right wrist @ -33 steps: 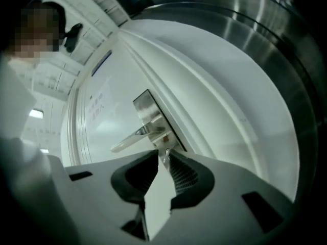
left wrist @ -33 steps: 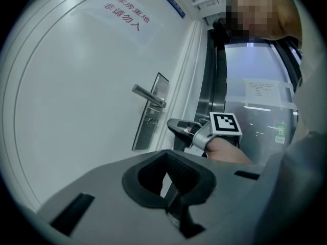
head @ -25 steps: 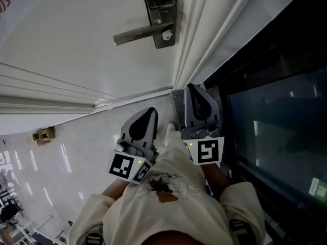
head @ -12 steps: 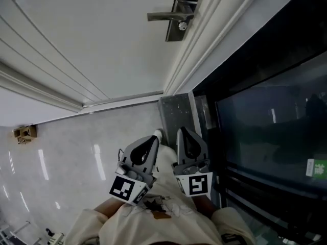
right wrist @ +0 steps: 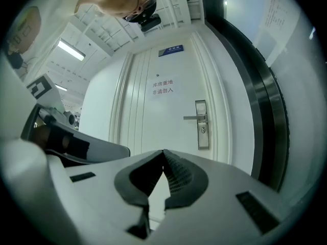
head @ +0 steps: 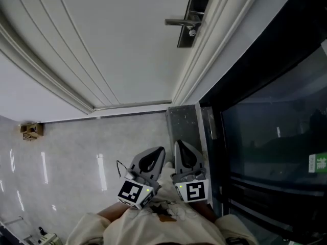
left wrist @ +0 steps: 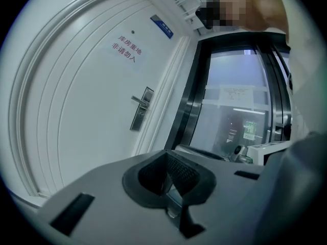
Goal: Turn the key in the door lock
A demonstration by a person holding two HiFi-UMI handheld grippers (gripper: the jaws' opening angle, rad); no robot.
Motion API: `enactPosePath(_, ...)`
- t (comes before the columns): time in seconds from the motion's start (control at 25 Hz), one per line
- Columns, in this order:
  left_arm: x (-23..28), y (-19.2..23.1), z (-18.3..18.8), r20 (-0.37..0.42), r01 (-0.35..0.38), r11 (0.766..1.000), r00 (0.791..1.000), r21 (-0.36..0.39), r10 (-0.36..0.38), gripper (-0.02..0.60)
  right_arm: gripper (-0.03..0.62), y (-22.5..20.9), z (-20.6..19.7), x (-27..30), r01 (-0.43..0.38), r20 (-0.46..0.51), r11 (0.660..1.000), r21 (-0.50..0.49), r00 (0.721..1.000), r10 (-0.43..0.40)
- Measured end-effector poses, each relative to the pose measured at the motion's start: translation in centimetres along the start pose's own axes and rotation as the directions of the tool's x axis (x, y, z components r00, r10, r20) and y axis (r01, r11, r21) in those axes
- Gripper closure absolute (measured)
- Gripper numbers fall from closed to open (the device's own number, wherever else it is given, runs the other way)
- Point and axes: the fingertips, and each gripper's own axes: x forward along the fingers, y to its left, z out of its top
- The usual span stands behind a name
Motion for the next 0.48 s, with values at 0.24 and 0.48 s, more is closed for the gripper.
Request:
enactPosePath(0.24,1.5,-2.3,0.0,0.026,-0.001,0.999,1.000,0.054,0.000,0.581,0.588,-1.2,0.9,-1.4,-0.014,0.011,1.000,-0.010,1.000,0.014)
enactPosePath(0.48,2.0,-3.3,0.6,0.042,0.000,0.995,0.999,0.096,-0.004,0.581,0.588,-2.5,-0.3,-1.5,-0.018,-0.026,1.000,0.024,0.999,0.018)
